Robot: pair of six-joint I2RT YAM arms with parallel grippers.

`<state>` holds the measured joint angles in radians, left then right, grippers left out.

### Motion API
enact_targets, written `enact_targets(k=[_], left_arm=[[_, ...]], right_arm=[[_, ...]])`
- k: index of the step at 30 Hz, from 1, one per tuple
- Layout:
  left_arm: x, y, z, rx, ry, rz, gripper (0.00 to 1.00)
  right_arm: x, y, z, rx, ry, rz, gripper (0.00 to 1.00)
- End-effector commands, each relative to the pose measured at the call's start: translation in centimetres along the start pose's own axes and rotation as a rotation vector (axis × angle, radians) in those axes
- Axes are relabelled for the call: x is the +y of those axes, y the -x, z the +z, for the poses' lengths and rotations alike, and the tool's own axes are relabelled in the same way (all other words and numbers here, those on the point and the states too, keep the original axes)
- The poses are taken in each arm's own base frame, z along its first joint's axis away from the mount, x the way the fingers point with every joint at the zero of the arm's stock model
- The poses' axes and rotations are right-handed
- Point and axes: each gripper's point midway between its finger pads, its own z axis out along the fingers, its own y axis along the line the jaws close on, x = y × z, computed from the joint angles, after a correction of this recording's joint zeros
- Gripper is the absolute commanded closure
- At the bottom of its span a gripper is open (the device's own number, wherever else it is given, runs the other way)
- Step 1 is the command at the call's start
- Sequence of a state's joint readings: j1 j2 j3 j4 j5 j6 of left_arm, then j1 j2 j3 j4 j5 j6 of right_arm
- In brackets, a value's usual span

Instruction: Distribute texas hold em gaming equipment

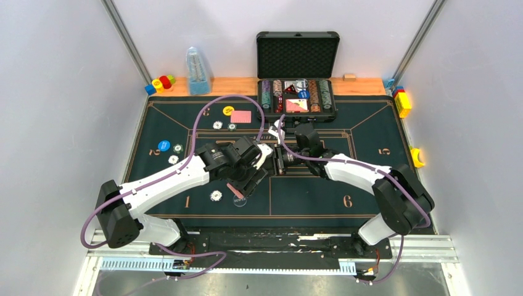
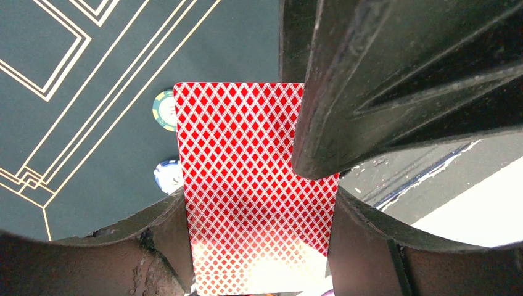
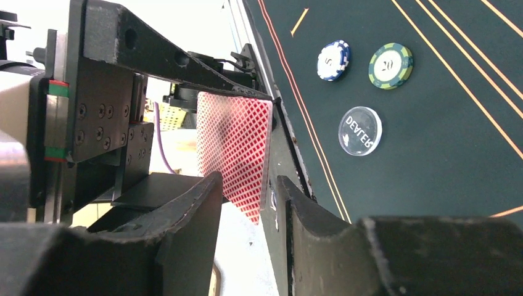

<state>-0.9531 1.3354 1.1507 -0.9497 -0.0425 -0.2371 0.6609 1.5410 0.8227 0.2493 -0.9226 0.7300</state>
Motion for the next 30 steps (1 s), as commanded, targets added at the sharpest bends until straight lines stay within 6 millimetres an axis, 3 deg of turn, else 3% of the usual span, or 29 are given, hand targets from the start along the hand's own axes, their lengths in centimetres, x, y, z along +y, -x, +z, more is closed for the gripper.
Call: enact_targets(k=[1,9,23,30], left_arm=[[-0.1,1.0,-0.9,-0.056,-0.008,0.005,1.00],[-0.1,1.0,-1.0,-0.057,-0.005,0.005,1.00],[-0.1,1.0,-1.0,-0.057,-0.009,0.006,1.00],[-0.1,1.0,-0.9,-0.056,-0.007,0.005,1.00]], right_arm=[[0.4,0.9,-0.6,-0.035,-0.036,-0.056,0.64],[-0.2,1.2,-0.9,-0.050,-0.087,-0.045,0.77],[0.4,2.2,-2.3,-0.113,-0.131,-0.075,0.79],[0.9,2.6,-3.2,-0.144,-0.160,-0.101,0.87]])
